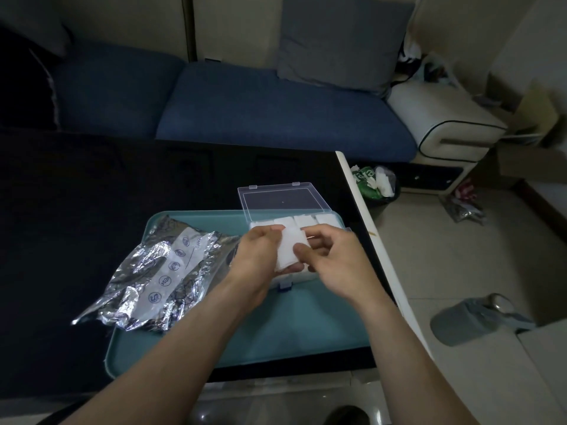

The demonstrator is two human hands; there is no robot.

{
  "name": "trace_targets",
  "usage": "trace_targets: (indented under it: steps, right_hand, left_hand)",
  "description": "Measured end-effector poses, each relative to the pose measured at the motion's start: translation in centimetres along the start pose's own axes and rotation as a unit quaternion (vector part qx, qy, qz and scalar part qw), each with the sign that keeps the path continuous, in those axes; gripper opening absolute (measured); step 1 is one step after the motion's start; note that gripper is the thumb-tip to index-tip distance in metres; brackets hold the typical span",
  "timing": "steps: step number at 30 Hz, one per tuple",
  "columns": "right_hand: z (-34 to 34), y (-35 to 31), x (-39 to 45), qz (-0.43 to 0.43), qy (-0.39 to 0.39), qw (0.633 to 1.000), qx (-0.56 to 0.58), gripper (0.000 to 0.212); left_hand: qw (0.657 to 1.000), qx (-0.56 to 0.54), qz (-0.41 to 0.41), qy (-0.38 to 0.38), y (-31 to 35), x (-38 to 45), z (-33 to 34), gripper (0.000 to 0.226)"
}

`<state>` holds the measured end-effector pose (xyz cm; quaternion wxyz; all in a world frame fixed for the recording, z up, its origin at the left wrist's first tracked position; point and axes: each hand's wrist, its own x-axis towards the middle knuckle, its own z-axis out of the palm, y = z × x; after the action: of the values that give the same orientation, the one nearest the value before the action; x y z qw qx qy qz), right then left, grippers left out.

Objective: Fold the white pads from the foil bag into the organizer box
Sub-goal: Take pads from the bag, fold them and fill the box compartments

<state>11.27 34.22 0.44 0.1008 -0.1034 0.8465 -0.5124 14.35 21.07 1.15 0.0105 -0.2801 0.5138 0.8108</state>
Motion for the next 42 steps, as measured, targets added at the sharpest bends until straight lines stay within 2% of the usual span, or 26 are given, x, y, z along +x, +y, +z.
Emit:
trace_targets:
  steps: [3,5,7,9,11,13,17,19,21,22,25,26,29,32,36,42]
  right_hand:
    - [-1.1,0.2,0.2,-0.014,0.014,0.999,0.034,0.020]
    - [-1.8,-0.2,0.0,-0.022,0.003,0.996,0.083,0.023]
    - [-2.6,-0.4,0.0,-0.042,-0.031,0.993,0.103,0.021]
    - [-3.1,-0.6,-0.2,-0.060,-0.075,0.991,0.096,0.021]
    - [-3.1,-0.6,-0.4,-0.068,-0.105,0.989,0.079,0.023]
    - [-2.6,-0.8,-0.6,-0.060,-0.120,0.989,0.063,0.036]
    - [-2.4,-0.9,-1.0,-0.059,-0.144,0.988,0.021,0.093]
    - [-2.1,-1.1,-1.4,-0.052,-0.183,0.980,-0.056,0.118]
    - [-1.1,-1.2,-1.6,-0.033,-0.194,0.975,-0.100,0.128]
    - [-0.6,-1.1,-1.6,-0.029,-0.182,0.978,-0.102,0.121]
    - [-0.3,-1.4,-1.5,-0.063,-0.145,0.981,-0.110,0.076]
    - [-0.4,-1.6,-1.5,-0.073,-0.142,0.981,-0.111,0.070]
    - [-0.5,-1.3,-1.3,-0.107,-0.163,0.977,-0.086,0.078]
    - [0.2,-0.9,-1.4,-0.122,-0.156,0.970,-0.140,0.092]
    - [0.6,-0.8,-1.1,-0.147,-0.115,0.970,-0.158,0.068]
    - [0.8,-0.5,-0.9,-0.157,-0.117,0.966,-0.169,0.082]
  left_hand:
    - [0.998,0.030,-0.014,-0.053,0.9,-0.2,-0.2,0.015]
    - [0.991,0.062,-0.044,-0.113,1.4,-0.2,-0.7,0.021]
    - [0.970,0.064,-0.107,-0.207,1.8,-0.1,-1.5,0.033]
    - [0.933,0.056,-0.163,-0.315,1.7,-0.2,-2.1,0.041]
    - [0.915,0.046,-0.171,-0.362,1.4,-0.3,-2.0,0.037]
    - [0.927,0.044,-0.156,-0.338,0.8,-0.4,-1.5,0.028]
    - [0.960,0.049,-0.151,-0.229,-0.1,0.1,-0.9,0.018]
    - [0.959,0.026,-0.173,-0.224,0.0,0.3,-0.9,0.021]
    - [0.952,-0.001,-0.189,-0.243,0.3,0.3,-1.0,0.022]
    - [0.951,0.003,-0.187,-0.246,0.4,0.3,-1.0,0.020]
    - [0.951,0.053,-0.179,-0.245,0.6,0.3,-1.2,0.015]
    - [0.949,0.062,-0.178,-0.253,0.6,0.2,-1.2,0.015]
    - [0.955,0.062,-0.149,-0.248,0.6,0.1,-1.3,0.021]
    - [0.958,0.062,-0.131,-0.248,0.4,0.0,-1.1,0.016]
    - [0.955,0.103,-0.119,-0.253,0.4,-0.1,-1.2,0.019]
    - [0.964,0.055,-0.086,-0.244,0.2,0.1,-0.9,0.021]
